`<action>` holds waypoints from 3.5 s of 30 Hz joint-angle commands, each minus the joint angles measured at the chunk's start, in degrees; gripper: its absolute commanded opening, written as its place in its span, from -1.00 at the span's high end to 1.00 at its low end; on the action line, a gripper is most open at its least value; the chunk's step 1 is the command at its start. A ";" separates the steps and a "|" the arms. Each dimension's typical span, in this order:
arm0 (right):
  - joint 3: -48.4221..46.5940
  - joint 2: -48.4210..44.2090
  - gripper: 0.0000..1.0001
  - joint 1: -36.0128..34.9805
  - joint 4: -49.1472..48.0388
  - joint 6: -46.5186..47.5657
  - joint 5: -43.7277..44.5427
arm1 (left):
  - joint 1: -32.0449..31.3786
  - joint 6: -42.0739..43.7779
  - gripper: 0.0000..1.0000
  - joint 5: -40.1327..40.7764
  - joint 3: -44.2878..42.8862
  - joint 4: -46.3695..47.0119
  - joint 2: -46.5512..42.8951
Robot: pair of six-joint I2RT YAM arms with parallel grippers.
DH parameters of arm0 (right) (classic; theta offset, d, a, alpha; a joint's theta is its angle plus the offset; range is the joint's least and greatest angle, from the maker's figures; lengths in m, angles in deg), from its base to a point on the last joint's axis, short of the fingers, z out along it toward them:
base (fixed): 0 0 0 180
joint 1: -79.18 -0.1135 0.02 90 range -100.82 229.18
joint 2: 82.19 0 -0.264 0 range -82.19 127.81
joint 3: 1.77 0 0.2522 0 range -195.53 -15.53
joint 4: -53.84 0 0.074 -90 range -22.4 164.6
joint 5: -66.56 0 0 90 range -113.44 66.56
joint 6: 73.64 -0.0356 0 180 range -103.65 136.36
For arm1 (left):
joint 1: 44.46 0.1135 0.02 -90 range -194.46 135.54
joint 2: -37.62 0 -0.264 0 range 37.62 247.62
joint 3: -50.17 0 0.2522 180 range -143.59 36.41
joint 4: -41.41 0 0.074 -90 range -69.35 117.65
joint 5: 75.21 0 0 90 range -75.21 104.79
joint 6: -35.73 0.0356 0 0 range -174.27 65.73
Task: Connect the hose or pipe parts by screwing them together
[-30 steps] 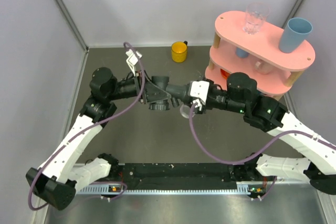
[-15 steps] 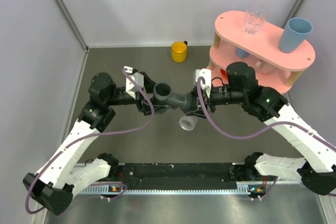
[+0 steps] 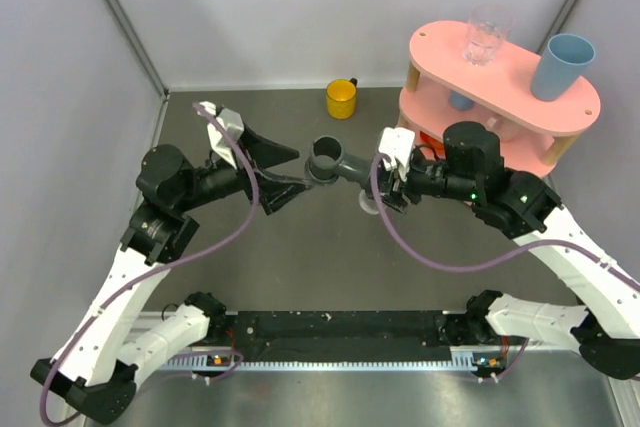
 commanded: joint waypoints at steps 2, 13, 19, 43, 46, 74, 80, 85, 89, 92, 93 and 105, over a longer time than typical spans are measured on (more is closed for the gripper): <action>1.20 -3.45 1.00 0.22 -9.63 11.22 10.92 | 0.42 -26.62 -0.64 7.48 -9.75 -14.17 3.90; 5.69 -4.95 1.00 -8.04 -18.78 38.11 30.87 | 2.17 -76.92 -0.70 5.74 7.19 12.04 2.59; 7.18 -4.51 1.00 -11.82 -19.84 41.73 34.40 | 2.35 -82.39 -0.72 3.81 3.17 12.95 5.84; 11.14 -6.27 1.00 -15.78 -20.72 45.78 37.22 | 2.97 -70.90 -0.59 1.34 -5.44 -6.99 10.14; 10.53 -5.56 1.00 -15.78 -21.86 44.81 37.39 | 2.88 -66.07 -0.48 2.39 -7.64 -13.05 11.20; -2.30 3.84 1.00 -14.64 -19.94 22.43 32.31 | -1.07 -44.16 0.23 14.52 -4.94 -22.75 12.53; -5.82 3.75 1.00 -11.04 -16.51 12.32 24.23 | -1.60 -40.92 0.27 17.07 -1.23 -18.34 10.59; -7.22 3.40 1.00 -8.14 -15.63 5.62 18.08 | -2.39 -37.48 0.32 19.80 0.44 -14.83 9.89; -6.79 3.14 1.00 -7.78 -15.36 2.37 16.13 | -2.83 -37.40 0.43 20.24 2.54 -12.19 9.36; -6.52 2.79 1.00 -6.82 -15.54 -0.17 14.11 | -3.18 -36.70 0.45 20.68 3.69 -11.48 8.75; -6.44 2.70 1.00 -5.95 -15.88 -0.97 13.23 | -3.27 -36.43 0.48 20.94 4.04 -11.40 8.66; -5.73 1.64 1.00 3.64 -16.42 -11.96 -7.77 | -3.89 -32.39 0.53 24.01 8.43 -6.56 5.76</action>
